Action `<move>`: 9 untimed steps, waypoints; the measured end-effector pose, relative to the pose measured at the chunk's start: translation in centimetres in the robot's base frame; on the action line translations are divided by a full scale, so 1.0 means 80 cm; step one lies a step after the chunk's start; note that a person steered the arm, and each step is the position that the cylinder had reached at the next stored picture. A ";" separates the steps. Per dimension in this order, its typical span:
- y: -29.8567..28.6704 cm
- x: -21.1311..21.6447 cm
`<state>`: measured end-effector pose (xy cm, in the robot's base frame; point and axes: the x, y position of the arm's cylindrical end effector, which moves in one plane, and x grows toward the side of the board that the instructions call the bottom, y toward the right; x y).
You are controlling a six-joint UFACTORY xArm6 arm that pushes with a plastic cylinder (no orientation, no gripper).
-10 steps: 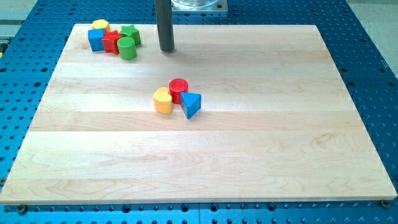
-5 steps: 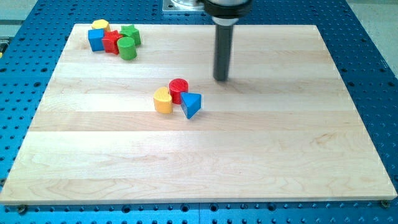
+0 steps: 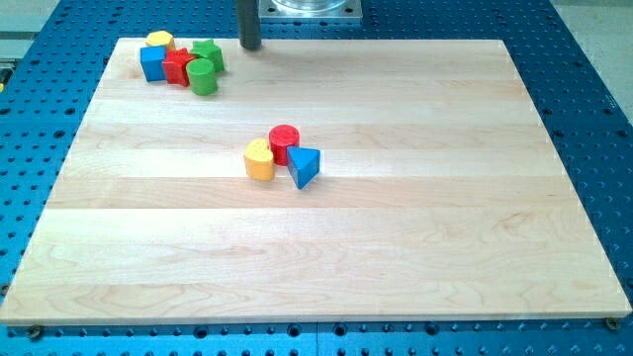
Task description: Separate the green blocks from the red star
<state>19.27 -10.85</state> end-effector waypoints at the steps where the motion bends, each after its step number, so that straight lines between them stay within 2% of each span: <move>1: -0.040 0.000; 2: -0.065 0.007; 5: -0.038 0.155; 6: -0.037 0.186; 7: -0.011 0.183; 9: -0.022 0.194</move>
<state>34.81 -12.61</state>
